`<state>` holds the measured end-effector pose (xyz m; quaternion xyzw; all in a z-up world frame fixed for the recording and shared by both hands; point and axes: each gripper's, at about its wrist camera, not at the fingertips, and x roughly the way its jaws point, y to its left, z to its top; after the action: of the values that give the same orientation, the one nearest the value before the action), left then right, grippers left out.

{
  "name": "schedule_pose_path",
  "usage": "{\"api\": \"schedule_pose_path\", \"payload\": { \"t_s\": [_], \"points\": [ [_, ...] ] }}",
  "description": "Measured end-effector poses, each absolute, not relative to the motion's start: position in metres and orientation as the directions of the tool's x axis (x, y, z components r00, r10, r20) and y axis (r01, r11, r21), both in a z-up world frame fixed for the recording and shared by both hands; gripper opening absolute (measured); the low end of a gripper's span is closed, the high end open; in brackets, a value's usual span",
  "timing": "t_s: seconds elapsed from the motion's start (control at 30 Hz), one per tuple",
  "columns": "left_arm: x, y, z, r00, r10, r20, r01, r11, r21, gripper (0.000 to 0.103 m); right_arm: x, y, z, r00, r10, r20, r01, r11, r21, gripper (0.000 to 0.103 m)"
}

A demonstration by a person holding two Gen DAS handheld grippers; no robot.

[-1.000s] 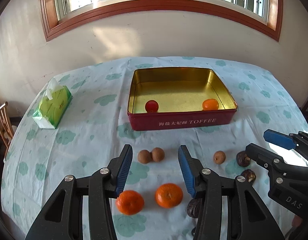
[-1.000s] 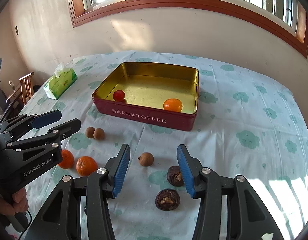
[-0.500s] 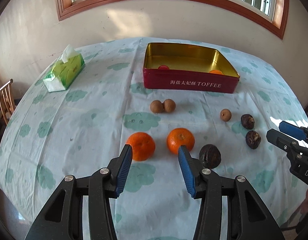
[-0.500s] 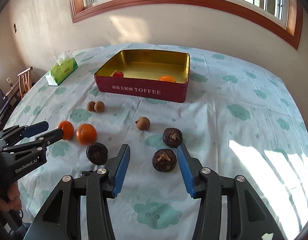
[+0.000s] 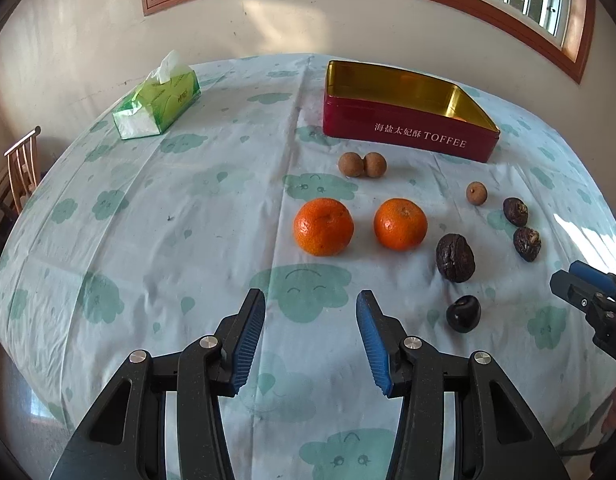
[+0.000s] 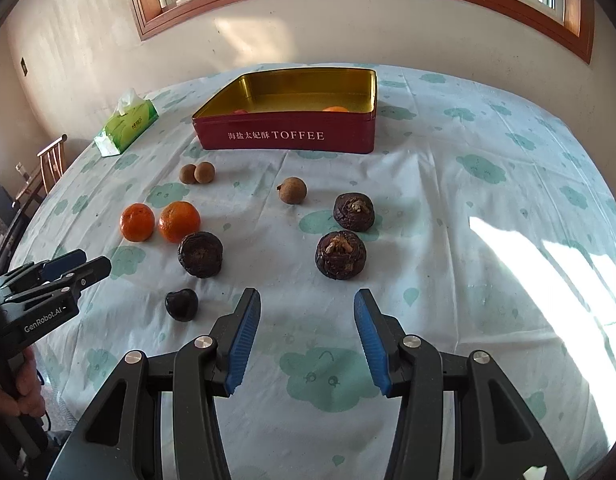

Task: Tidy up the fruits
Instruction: 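Withdraw both tools from tin and move toward remaining fruits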

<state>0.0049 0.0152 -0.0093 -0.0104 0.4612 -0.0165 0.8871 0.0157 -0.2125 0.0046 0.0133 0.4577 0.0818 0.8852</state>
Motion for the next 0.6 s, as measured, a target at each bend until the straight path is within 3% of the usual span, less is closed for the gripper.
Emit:
{"api": "schedule_pose_path", "payload": {
  "t_s": [0.6],
  "points": [
    [0.010,0.023,-0.032,0.560,-0.047,-0.827,-0.006,0.998,-0.061,0.049,0.026,-0.223,-0.021,0.526,0.145,-0.838,-0.092,0.989,0.113,0.046]
  ]
}}
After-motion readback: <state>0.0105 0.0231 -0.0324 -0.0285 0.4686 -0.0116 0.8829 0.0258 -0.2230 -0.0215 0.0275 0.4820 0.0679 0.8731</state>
